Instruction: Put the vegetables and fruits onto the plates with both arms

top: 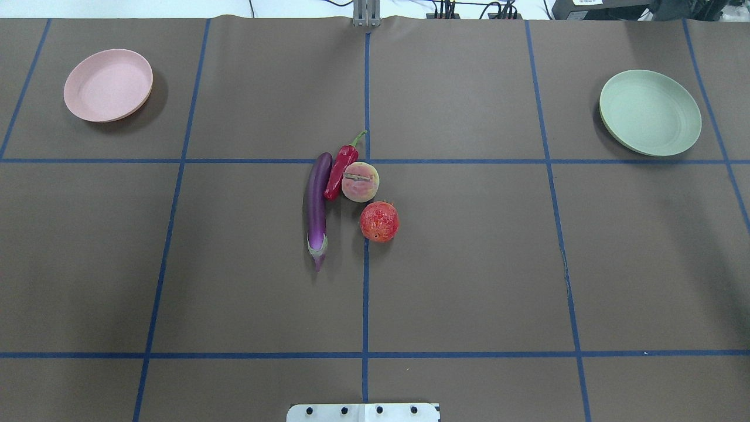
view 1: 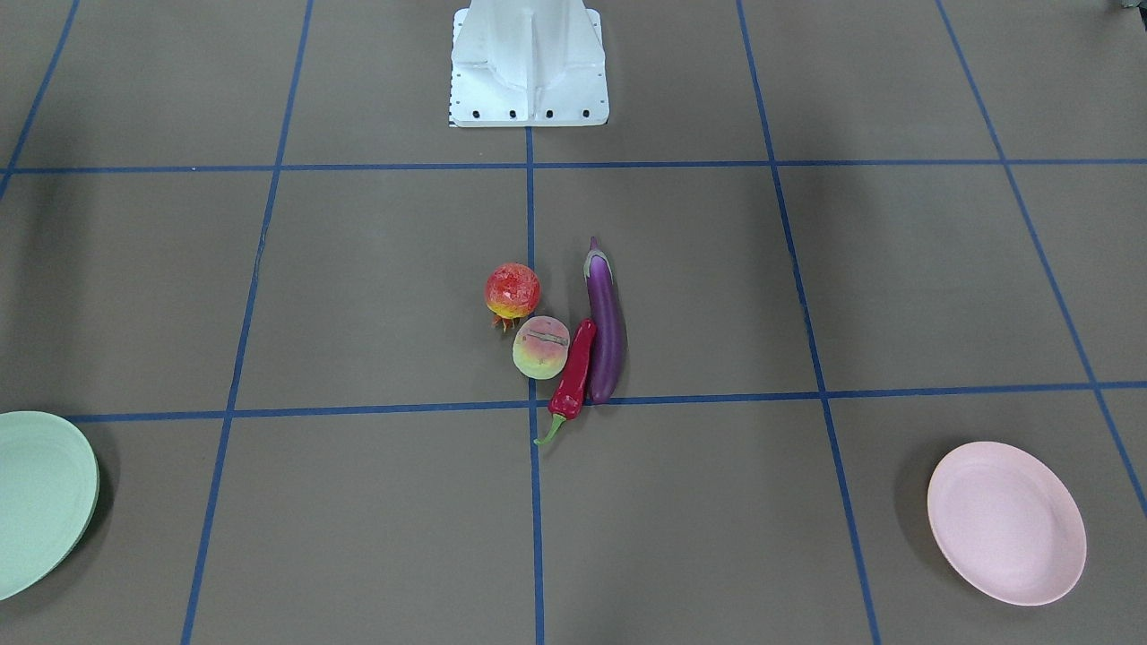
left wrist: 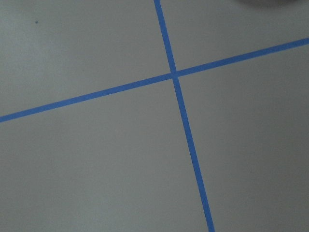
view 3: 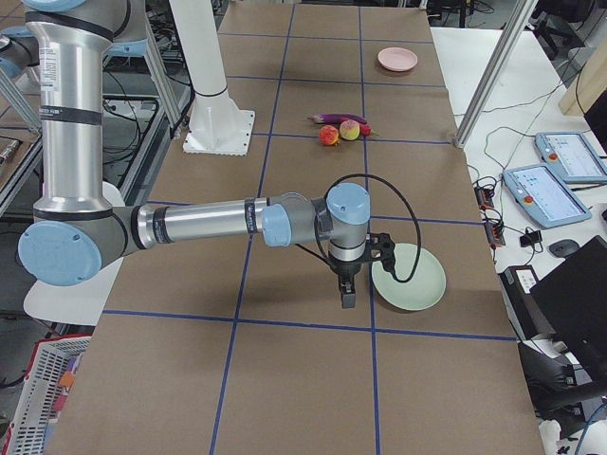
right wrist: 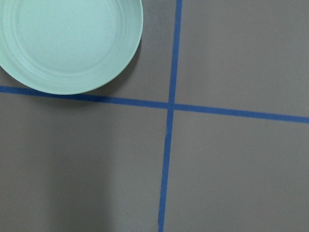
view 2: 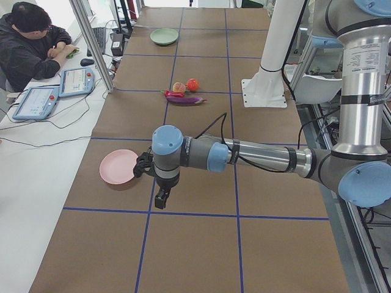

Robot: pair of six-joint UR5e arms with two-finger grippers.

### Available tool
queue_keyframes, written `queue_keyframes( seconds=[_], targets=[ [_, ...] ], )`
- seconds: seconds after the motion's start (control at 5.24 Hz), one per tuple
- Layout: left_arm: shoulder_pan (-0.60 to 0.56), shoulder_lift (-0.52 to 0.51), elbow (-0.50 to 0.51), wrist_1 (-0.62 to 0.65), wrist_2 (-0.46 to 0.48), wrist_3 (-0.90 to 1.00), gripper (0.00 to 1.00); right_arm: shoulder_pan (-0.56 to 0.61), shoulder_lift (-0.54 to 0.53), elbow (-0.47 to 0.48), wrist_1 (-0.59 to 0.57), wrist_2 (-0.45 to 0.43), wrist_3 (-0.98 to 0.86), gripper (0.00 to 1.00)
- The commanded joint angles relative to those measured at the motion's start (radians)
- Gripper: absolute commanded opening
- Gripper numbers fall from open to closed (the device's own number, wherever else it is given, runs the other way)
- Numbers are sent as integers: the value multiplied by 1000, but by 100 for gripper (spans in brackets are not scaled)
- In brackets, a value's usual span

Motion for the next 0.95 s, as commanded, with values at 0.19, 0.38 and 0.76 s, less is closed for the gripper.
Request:
queue_keyframes(
  seconds=[0.19,0.38,0.76],
  targets=[
    [2,-84,70,-45,-78,-36,100,-37,50,-19,107,3,-9,100],
    [2,-84,83,-77,-125,-35,100,-95,110,-16,107,5,27,100],
    [5,-84,106,-143,-123,-39,100,-304,309,-12,108,-6,109,99]
  ],
)
